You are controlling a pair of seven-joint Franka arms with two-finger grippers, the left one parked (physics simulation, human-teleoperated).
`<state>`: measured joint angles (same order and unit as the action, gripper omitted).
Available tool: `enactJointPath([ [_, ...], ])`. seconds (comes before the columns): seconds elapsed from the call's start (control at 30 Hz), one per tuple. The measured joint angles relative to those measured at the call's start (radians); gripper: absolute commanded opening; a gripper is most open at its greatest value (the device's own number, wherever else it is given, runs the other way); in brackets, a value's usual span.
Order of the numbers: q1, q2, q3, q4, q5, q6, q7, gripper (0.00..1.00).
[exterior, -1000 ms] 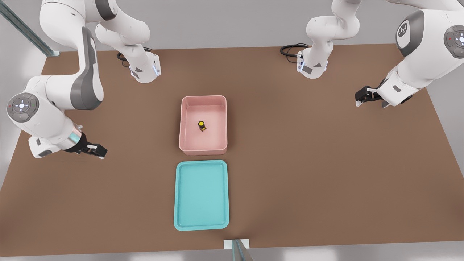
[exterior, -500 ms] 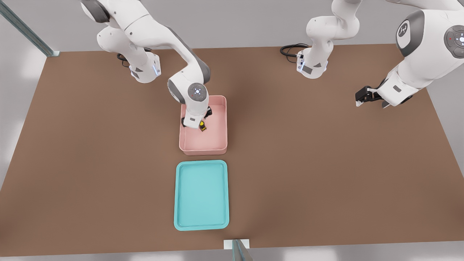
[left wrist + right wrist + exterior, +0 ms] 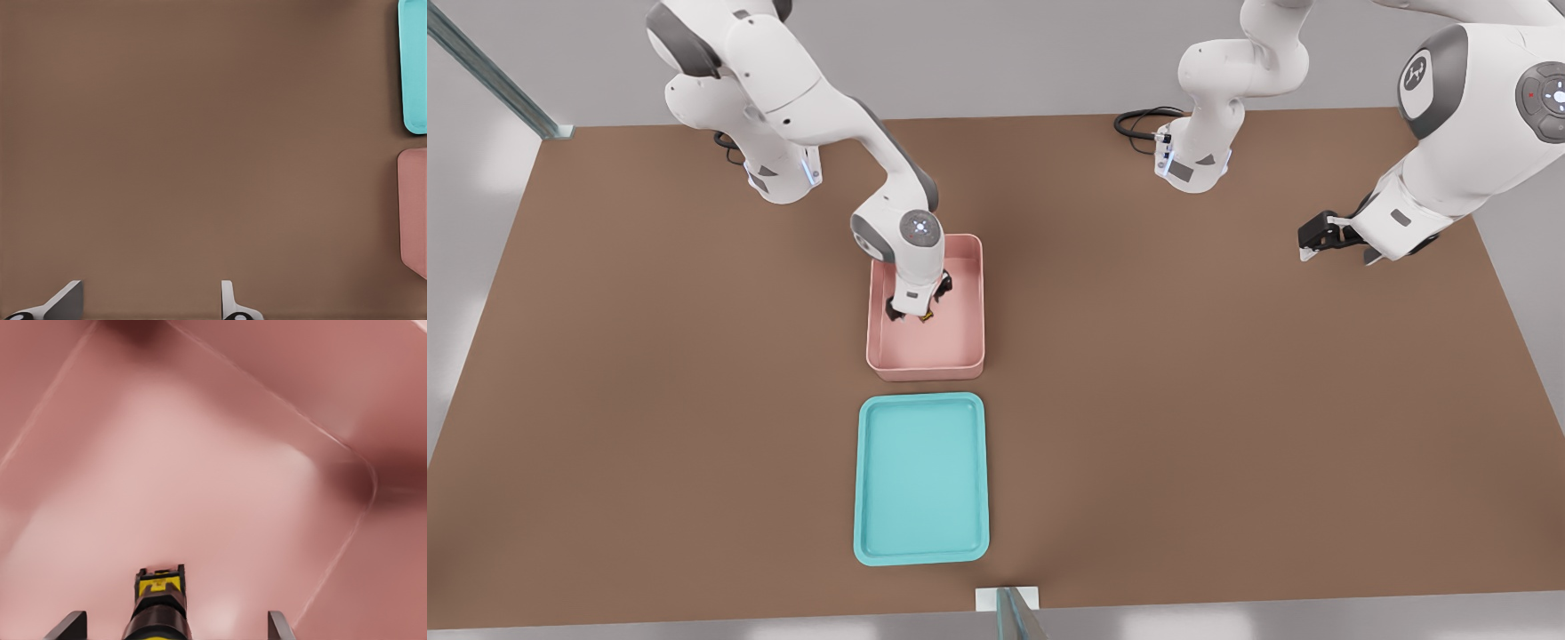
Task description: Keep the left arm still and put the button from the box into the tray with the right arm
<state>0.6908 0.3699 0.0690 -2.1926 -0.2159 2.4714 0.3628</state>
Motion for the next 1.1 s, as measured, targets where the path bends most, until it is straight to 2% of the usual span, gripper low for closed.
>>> enactJointPath([
  [0.1,0.000,0.004,0.000,-0.029,-0.024,0.026,0.010,0.99],
  [0.17,0.000,0.013,0.000,-0.032,-0.031,0.039,0.015,0.89],
  [0.27,-0.001,0.028,0.000,-0.025,-0.037,0.053,0.022,0.81],
  [0.33,0.000,0.035,0.000,-0.021,-0.039,0.060,0.027,0.70],
  [0.47,-0.001,0.037,0.000,-0.020,-0.039,0.069,0.032,0.43],
  [0.53,-0.003,0.037,0.000,-0.020,-0.036,0.072,0.031,0.38],
  [0.63,-0.011,0.021,0.000,-0.014,-0.032,0.071,0.029,0.38],
  [0.73,-0.040,-0.049,0.002,0.036,-0.021,0.032,0.022,0.38],
  [0.83,-0.082,-0.104,0.001,0.174,0.075,-0.056,0.005,0.38],
  [0.9,-0.096,-0.029,-0.011,0.359,0.134,-0.108,-0.008,0.38],
  [1.0,-0.120,0.162,-0.052,0.647,0.178,-0.159,-0.025,0.38],
  [1.1,-0.172,0.327,-0.101,0.851,0.193,-0.190,-0.041,0.38],
])
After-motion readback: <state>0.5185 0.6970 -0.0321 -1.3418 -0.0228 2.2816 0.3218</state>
